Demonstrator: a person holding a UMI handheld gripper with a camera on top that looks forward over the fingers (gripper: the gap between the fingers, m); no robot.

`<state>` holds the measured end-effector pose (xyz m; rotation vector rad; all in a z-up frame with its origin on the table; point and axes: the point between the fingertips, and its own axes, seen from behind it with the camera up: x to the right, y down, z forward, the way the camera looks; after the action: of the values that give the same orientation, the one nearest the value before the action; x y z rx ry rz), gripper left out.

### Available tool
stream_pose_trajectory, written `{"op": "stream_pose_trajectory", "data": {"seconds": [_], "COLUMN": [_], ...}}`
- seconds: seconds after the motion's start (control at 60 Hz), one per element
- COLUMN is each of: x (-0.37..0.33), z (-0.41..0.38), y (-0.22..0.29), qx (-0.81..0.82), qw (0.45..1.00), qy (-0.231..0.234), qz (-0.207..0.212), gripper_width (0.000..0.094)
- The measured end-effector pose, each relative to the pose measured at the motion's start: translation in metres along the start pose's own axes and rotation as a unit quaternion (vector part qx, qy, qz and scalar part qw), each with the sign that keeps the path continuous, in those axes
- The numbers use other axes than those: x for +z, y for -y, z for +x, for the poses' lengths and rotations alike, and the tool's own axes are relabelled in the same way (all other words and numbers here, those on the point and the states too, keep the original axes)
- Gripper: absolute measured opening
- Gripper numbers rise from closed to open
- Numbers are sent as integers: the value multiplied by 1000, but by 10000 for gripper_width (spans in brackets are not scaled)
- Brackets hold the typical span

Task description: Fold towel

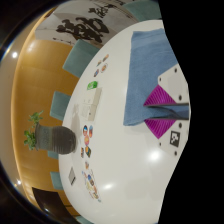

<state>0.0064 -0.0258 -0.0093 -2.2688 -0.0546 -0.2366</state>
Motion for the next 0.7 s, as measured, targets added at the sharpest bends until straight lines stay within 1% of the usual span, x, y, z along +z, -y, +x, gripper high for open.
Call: {"op": "stream_pose_trajectory", "data": {"seconds": [0.033, 0.067, 0.167, 0.217, 0.267, 0.317, 0.367, 0.4, 0.433, 0.5, 0.55, 0.6, 0.7], "x": [0, 0, -4, -14, -32, -57, -86, -103, -114, -124, -116, -101, -60], "z": [4, 3, -4, -19, -46, -79, -95, -100, -98, -78, -57, -39, 8], "y": [1, 0, 2, 8, 26, 50, 77, 96, 114, 128, 128, 118, 74], "qx": [-7, -5, 17, 46, 73, 108, 146, 167, 179, 185, 191, 190, 164], "qw": [1000, 1000, 1000, 998, 992, 983, 969, 960, 954, 954, 955, 962, 978], "qy": [-6, -4, 9, 46, 97, 146, 200, 224, 238, 231, 220, 192, 125], "qz": [2, -2, -22, -28, -23, -13, 1, 14, 26, 49, 50, 45, 15], "gripper_width": [83, 61, 37, 36, 35, 36, 42, 44, 45, 47, 46, 47, 49]}}
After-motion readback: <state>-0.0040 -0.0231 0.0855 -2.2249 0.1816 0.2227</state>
